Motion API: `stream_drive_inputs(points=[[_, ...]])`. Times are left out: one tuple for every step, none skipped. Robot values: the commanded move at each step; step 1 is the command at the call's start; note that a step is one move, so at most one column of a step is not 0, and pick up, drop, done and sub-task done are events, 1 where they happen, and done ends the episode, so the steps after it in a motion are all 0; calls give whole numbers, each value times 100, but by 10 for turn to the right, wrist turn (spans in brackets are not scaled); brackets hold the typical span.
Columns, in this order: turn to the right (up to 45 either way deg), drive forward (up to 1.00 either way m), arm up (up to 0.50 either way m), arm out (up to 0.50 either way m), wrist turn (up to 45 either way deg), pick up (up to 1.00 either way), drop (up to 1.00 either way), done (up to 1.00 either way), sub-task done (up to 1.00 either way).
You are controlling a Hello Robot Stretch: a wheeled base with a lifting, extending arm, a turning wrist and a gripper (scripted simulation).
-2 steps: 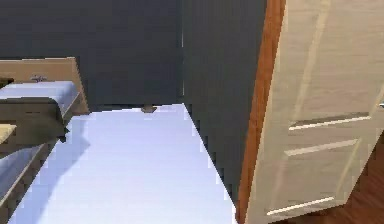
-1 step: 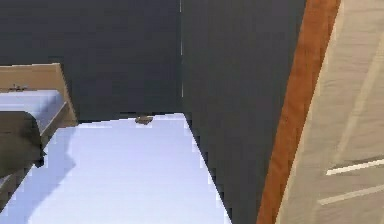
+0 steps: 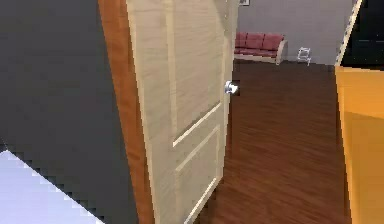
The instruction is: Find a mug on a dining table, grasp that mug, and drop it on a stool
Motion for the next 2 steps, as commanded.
stream_drive_inputs(points=[[270, 0, 0, 0, 0, 0, 0, 0, 0], [0, 55, 0, 0, 0, 0, 0, 0, 0]])
